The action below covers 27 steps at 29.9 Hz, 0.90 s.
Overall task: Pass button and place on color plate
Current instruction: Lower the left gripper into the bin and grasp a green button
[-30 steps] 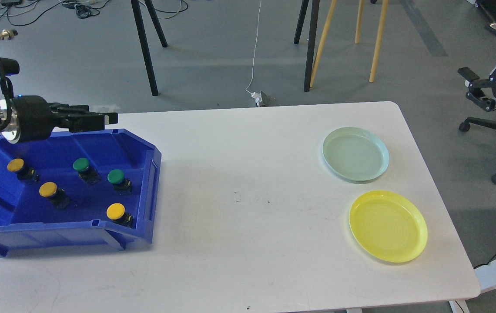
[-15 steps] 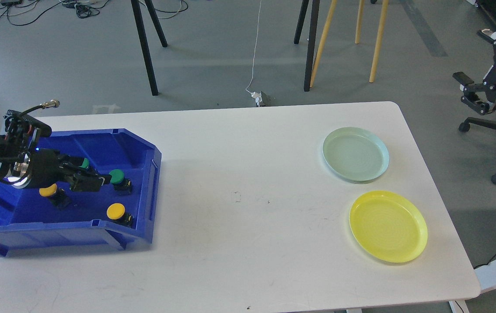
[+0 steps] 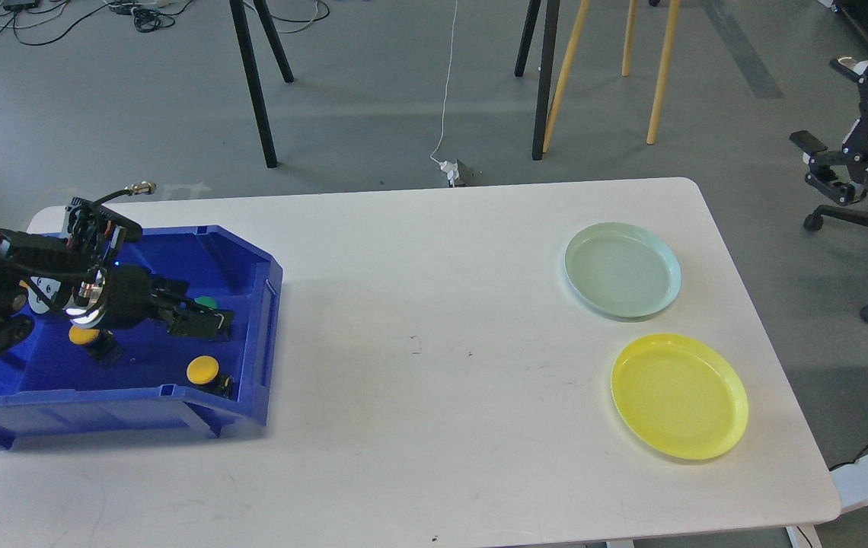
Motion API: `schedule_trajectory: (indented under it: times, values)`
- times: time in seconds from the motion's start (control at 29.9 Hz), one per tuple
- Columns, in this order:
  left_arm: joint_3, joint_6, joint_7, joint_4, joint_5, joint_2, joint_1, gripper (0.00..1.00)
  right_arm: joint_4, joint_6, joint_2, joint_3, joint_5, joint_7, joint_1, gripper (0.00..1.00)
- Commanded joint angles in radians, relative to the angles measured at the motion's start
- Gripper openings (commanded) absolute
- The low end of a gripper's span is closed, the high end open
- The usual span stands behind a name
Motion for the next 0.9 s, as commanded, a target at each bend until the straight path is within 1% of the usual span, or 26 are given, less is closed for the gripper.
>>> schedule_trajectory:
  times: [0.0,0.17,0.33,0.57,0.7,0.87]
  values:
    - [0.002,0.006,0.000,0.069,0.001,-0.021,0.002,1.00,0.000,0.001,0.000,0.000,-0.001,0.000,0.002,0.99]
    - [0.003,0.008,0.000,0.084,0.004,-0.023,0.045,0.99,0.000,0.001,0.000,0.000,0.001,0.000,0.000,0.99]
    - [0.003,0.009,0.000,0.081,0.004,-0.024,0.054,0.99,0.000,0.001,0.000,0.000,0.001,0.000,-0.002,0.99]
    - [0.003,0.009,0.000,0.081,0.007,-0.073,0.054,0.95,0.000,0.000,0.006,0.000,-0.001,0.000,-0.002,0.99]
    - [0.003,0.011,0.000,0.084,0.009,-0.073,0.052,0.91,0.000,0.000,0.006,0.000,-0.001,0.000,0.000,0.99]
    - [0.005,0.035,0.000,0.089,0.020,-0.072,0.052,0.85,0.000,0.000,0.005,0.000,-0.001,0.000,0.000,0.99]
